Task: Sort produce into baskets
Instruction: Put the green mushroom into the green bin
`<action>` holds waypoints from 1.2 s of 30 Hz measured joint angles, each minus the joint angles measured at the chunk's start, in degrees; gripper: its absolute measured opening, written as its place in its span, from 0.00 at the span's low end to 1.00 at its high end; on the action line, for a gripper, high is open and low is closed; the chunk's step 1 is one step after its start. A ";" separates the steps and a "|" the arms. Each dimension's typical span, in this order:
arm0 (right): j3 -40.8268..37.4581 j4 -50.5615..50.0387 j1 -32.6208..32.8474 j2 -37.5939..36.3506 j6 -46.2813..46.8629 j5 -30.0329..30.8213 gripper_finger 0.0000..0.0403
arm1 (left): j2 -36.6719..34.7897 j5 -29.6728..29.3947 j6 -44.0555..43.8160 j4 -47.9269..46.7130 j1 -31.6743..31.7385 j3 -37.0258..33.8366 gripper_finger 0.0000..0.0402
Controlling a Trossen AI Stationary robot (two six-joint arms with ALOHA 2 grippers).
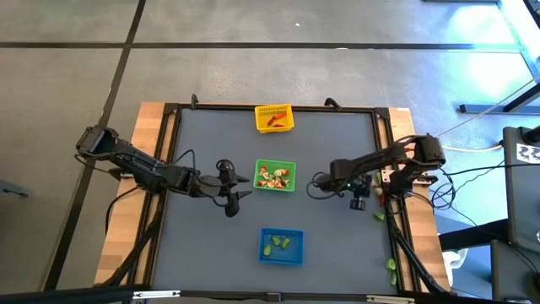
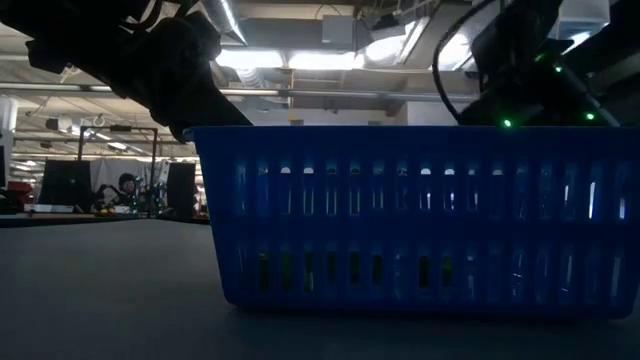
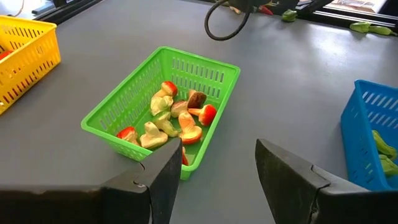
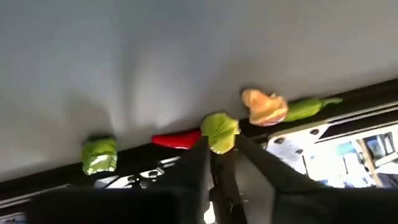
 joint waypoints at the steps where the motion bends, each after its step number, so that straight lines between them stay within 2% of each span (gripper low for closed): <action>1: -0.66 0.06 0.00 0.15 0.09 -0.28 0.19 | 0.00 0.00 0.00 0.00 0.00 -0.01 0.50; 6: -3.45 0.35 0.00 1.67 1.52 -0.76 0.42 | 0.00 0.00 0.22 -0.02 0.00 -0.04 0.50; 10: -4.22 2.03 0.00 4.54 1.46 -0.70 0.57 | 0.00 0.00 1.53 0.01 0.01 -0.07 0.50; 14: -4.92 1.44 0.00 7.99 0.16 -2.17 0.65 | 0.00 0.00 1.57 0.00 0.07 -0.09 0.50; 17: -5.34 1.92 0.00 10.53 -1.02 -1.64 0.66 | 0.00 0.00 1.61 0.00 0.07 -0.09 0.50; 22: -5.34 3.79 0.00 13.37 -1.90 0.06 0.57 | 0.00 0.00 2.29 -0.04 0.07 -0.09 0.50; 32: -5.32 3.87 0.00 14.10 -3.26 -0.90 0.17 | 0.00 0.00 2.33 -0.22 0.07 -0.09 0.50; 36: -5.32 3.99 0.00 14.10 -3.62 -0.90 0.09 | 0.00 0.00 2.69 -0.22 0.07 -0.09 0.50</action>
